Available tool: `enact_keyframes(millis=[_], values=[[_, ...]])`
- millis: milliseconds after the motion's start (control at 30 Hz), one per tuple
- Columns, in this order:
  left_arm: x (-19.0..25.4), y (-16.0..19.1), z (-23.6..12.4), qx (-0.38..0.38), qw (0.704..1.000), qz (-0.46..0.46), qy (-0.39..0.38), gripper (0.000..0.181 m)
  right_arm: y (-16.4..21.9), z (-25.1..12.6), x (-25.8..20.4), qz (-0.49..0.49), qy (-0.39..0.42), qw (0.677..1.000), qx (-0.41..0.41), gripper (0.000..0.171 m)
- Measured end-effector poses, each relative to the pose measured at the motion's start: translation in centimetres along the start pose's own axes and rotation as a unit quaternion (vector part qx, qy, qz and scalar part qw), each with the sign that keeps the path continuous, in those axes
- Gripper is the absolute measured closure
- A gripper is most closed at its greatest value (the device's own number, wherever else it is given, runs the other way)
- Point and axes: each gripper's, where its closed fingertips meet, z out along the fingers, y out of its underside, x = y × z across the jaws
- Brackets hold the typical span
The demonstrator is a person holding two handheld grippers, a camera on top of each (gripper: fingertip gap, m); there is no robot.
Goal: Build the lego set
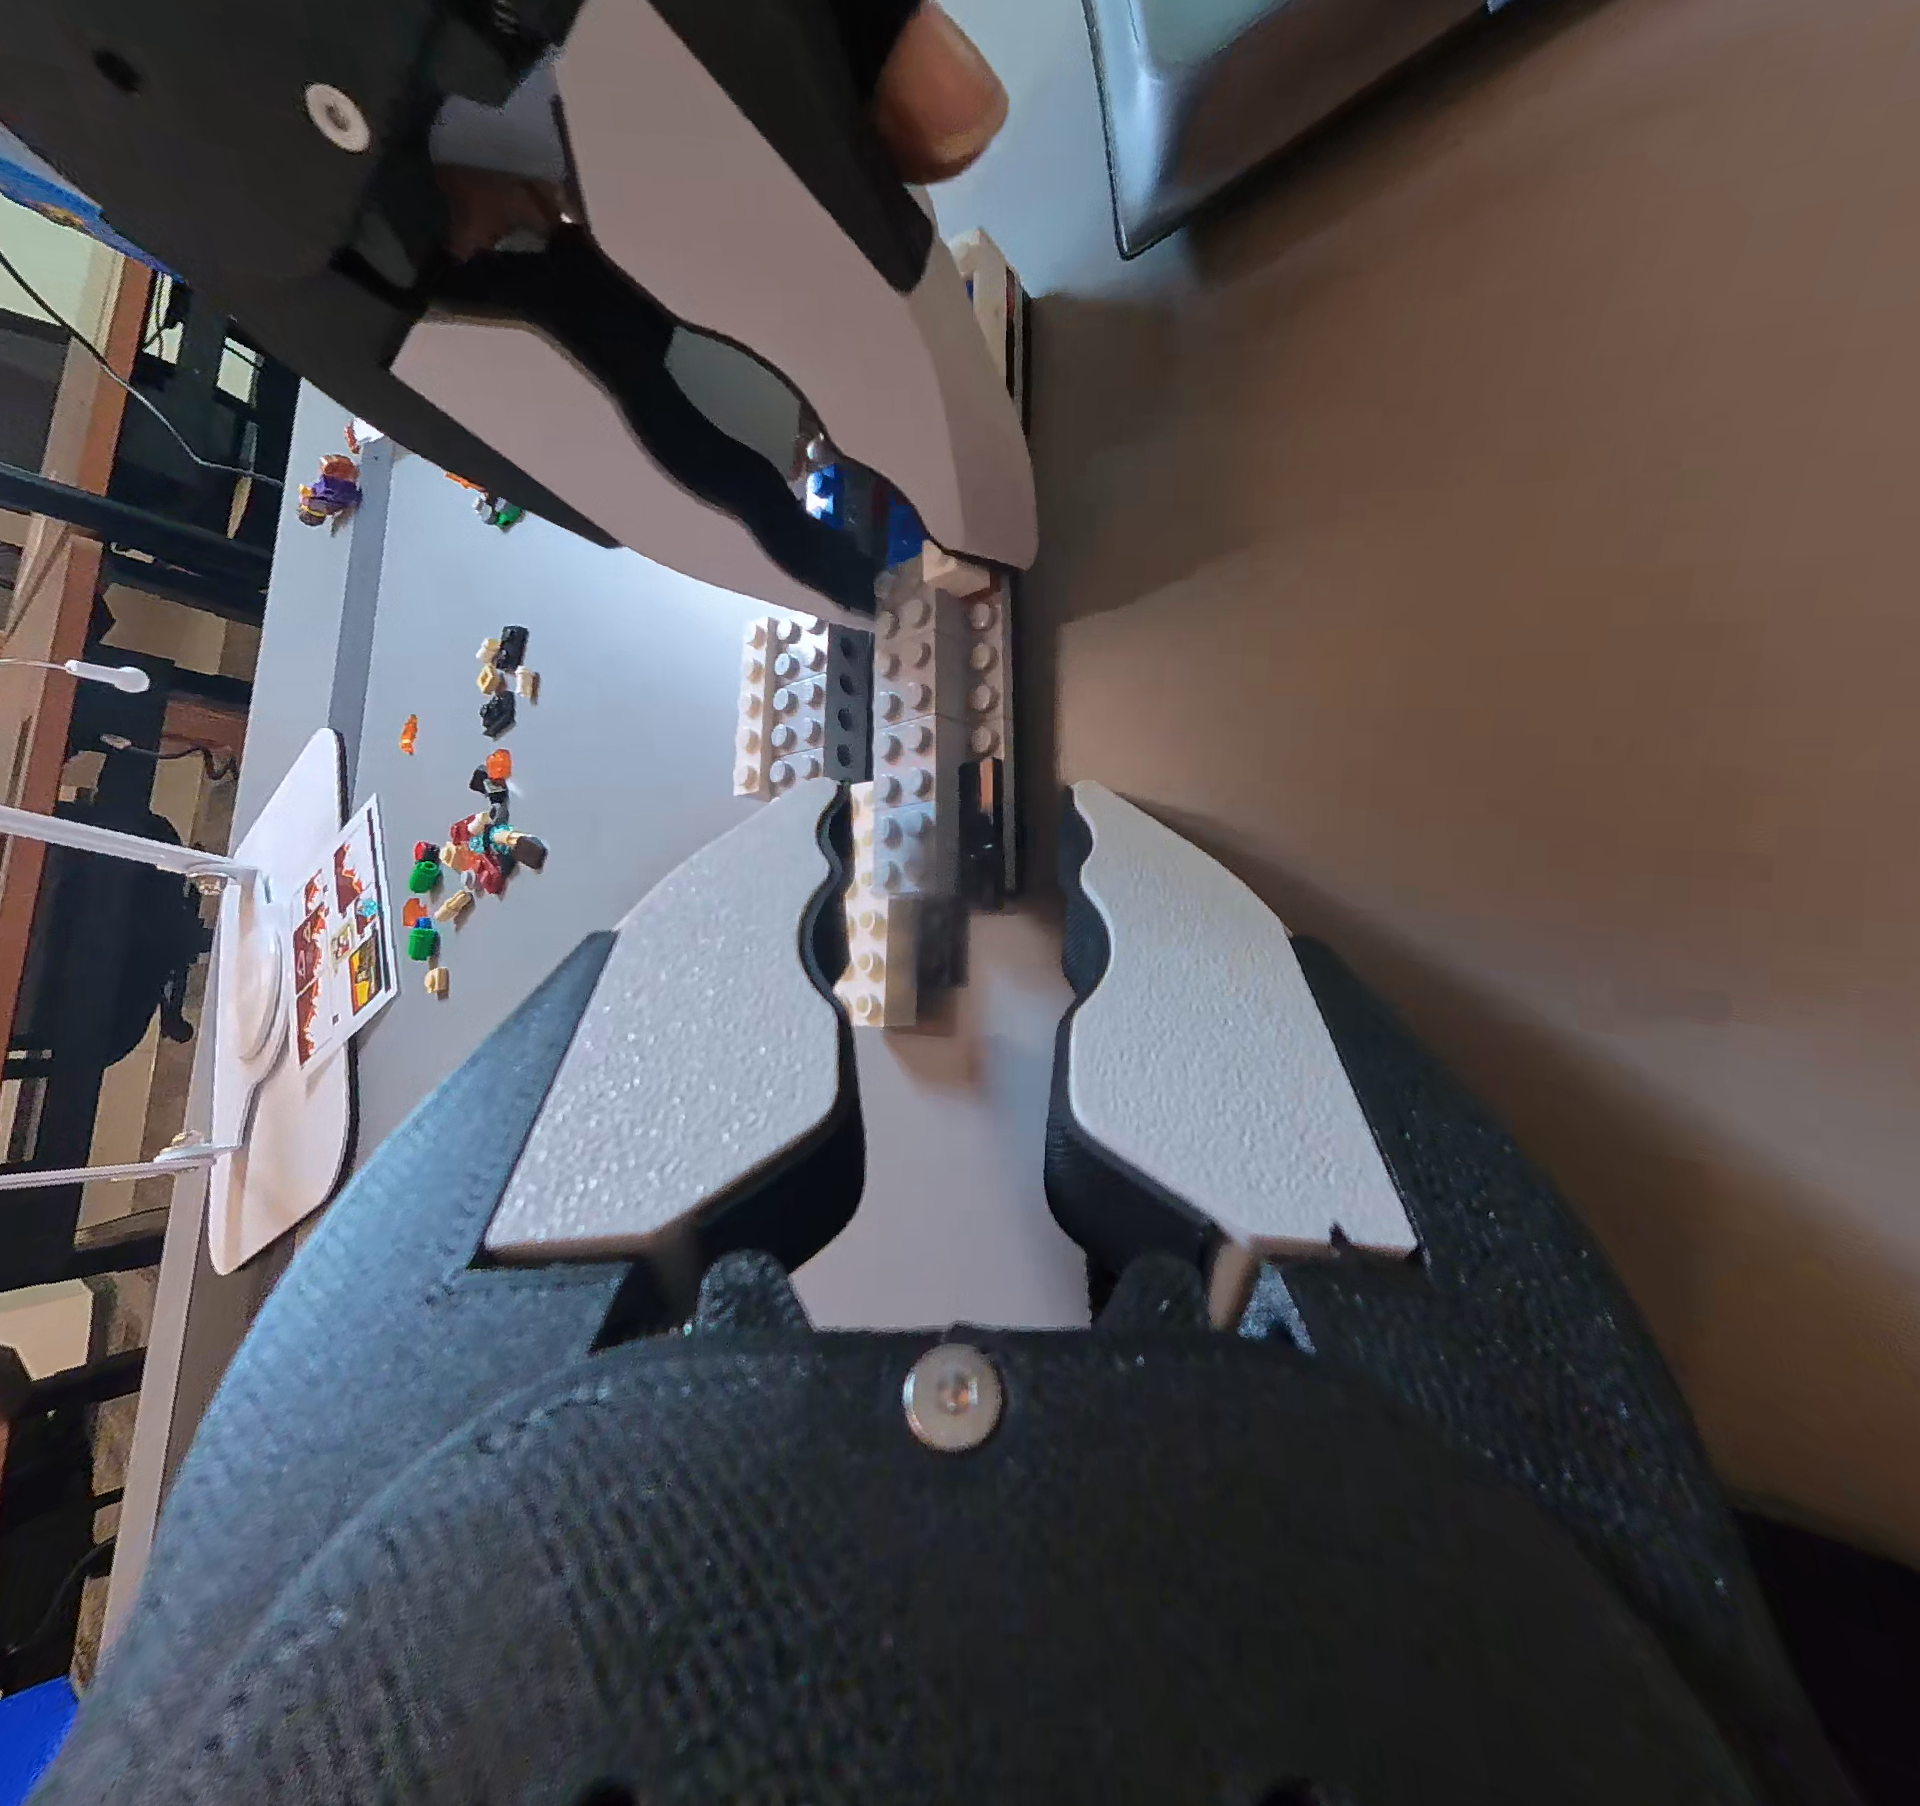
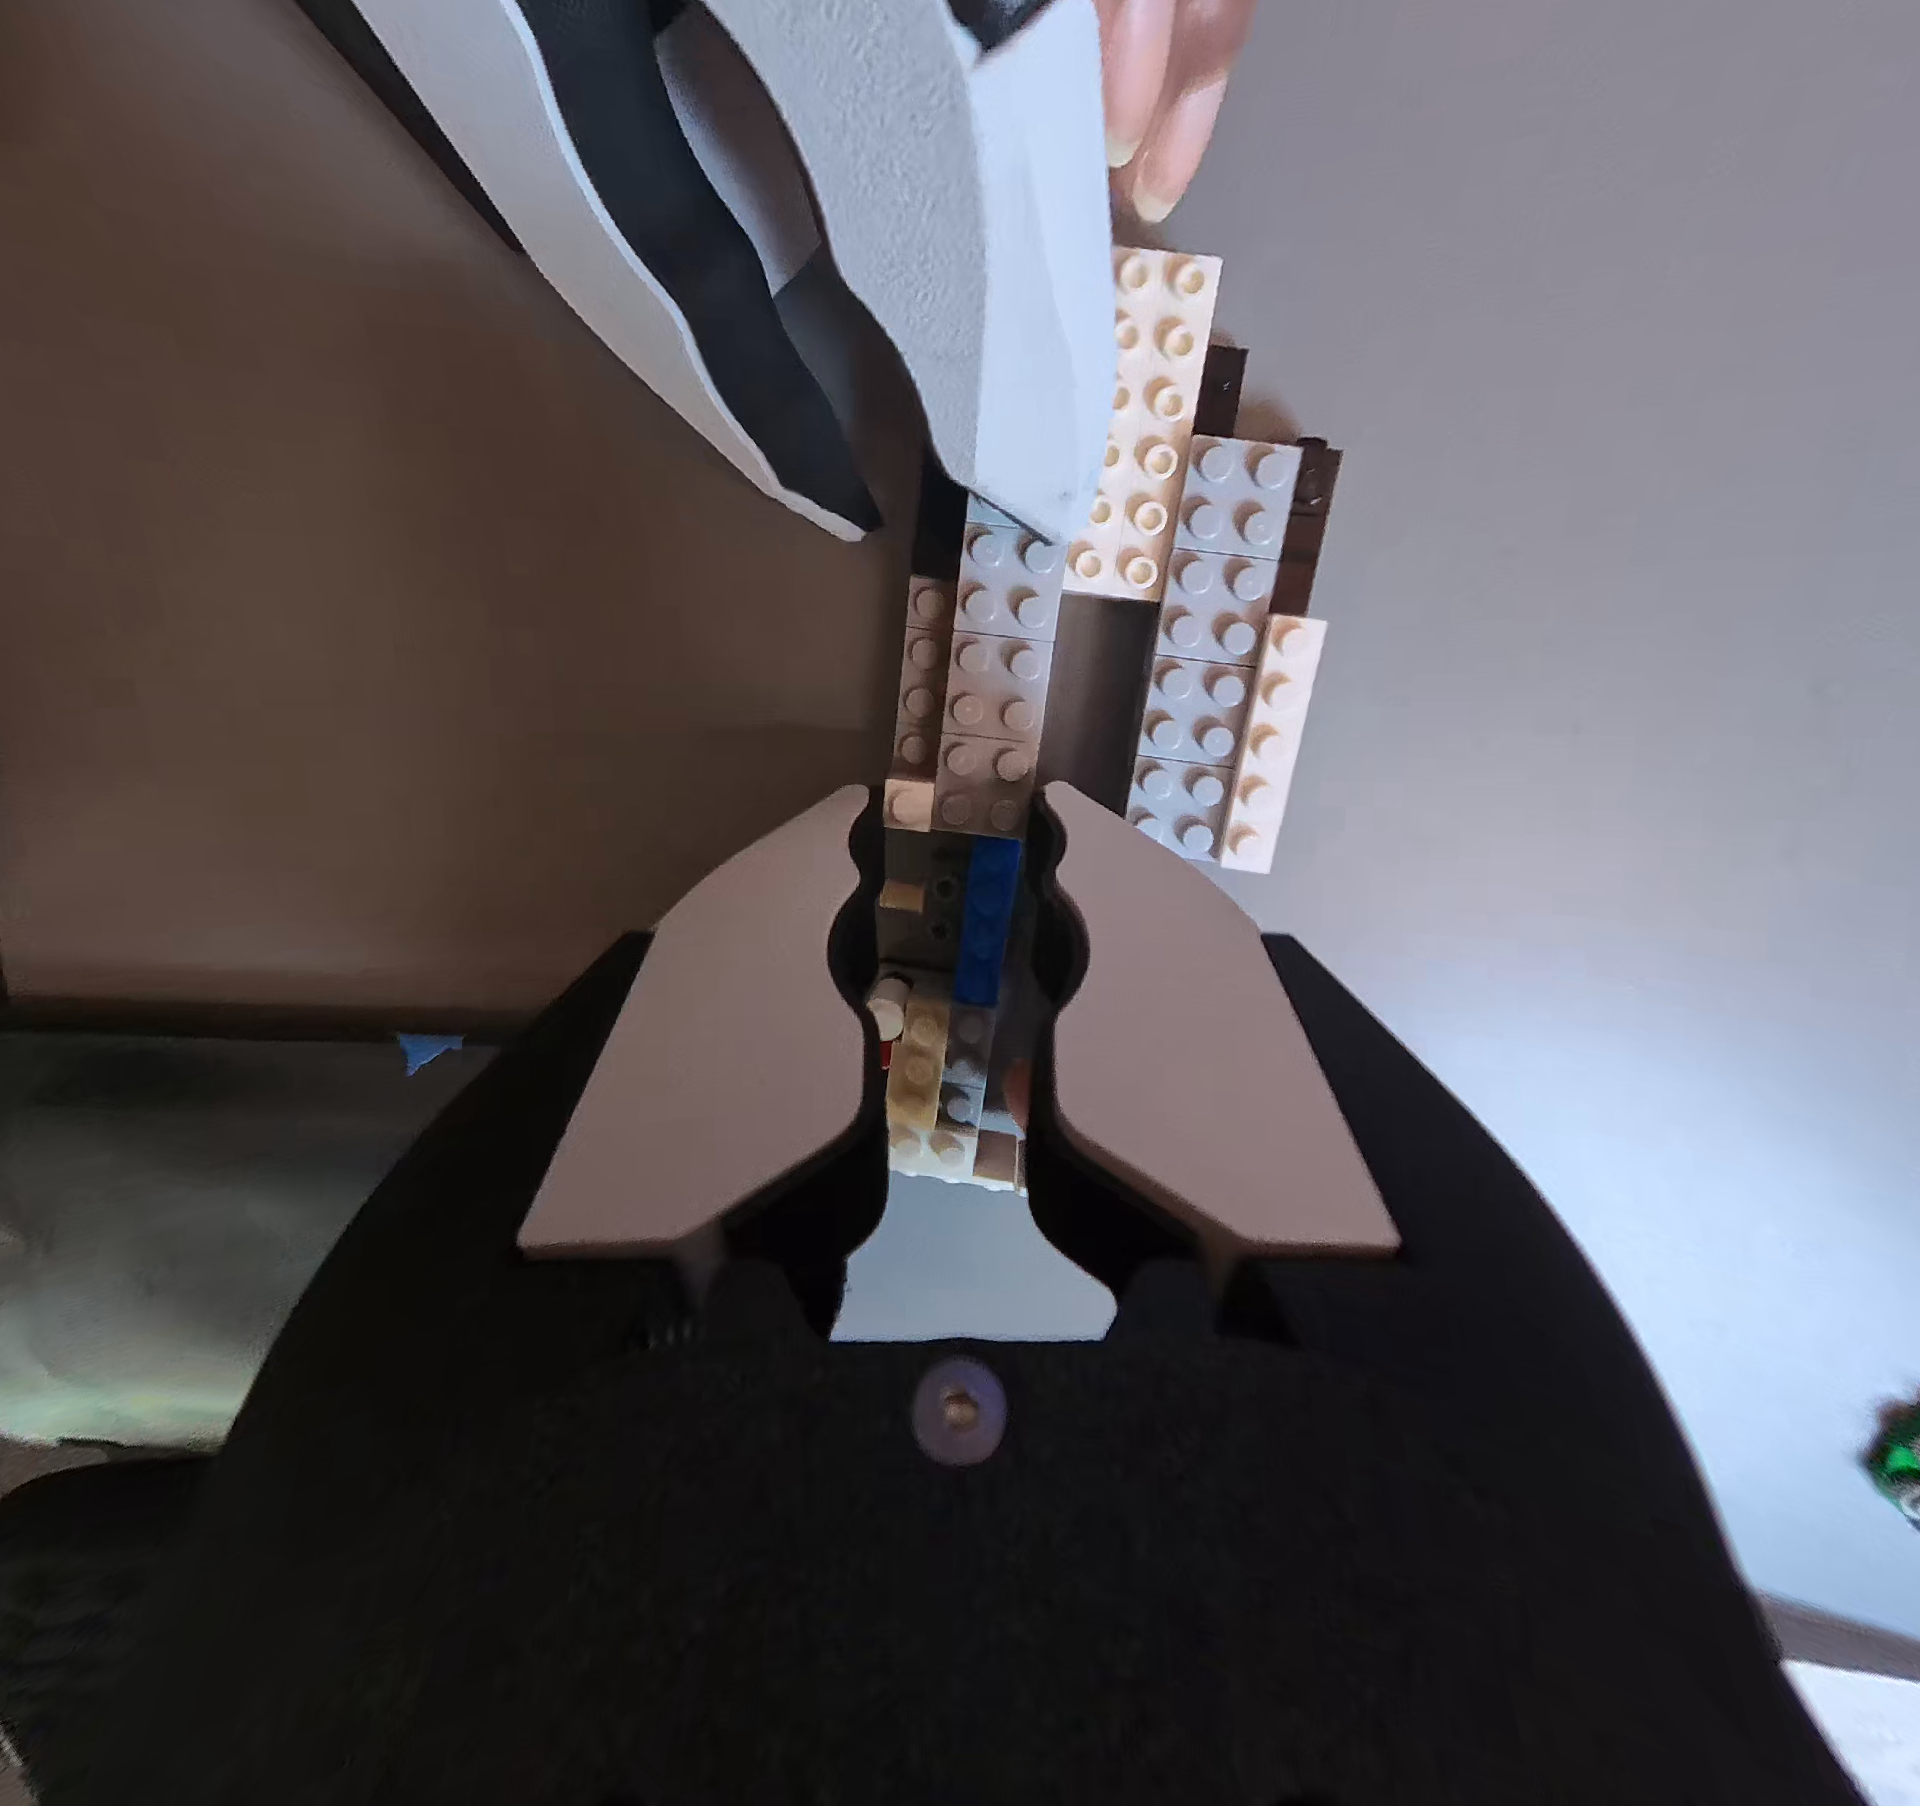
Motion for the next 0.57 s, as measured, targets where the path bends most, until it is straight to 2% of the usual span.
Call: enact_keyframes(millis=[33, 200, 400, 567], values=[[0.04, -0.01, 0.02, 0.0, 1.0, 0.0, 0.001, 0.145, 0.03, 0.12, 0.0, -0.002, 0.008, 1.0, -0.004, 0.146], [0.26, -0.02, 0.13, -0.005, 1.0, -0.002, 0.009, 0.15, 0.13, 0.14, 0.17, -0.002, 0.032, 0.999, -0.011, 0.145], [0.38, -0.02, 0.26, -0.012, 1.0, -0.008, 0.016, 0.154, 0.33, -0.12, 0.06, 0.015, 0.046, 0.999, -0.022, 0.136], [0.42, -0.03, 0.34, -0.019, 1.0, -0.013, 0.021, 0.156, 0.46, 0.29, 0.15, 0.02, 0.055, 0.998, -0.019, 0.143]])
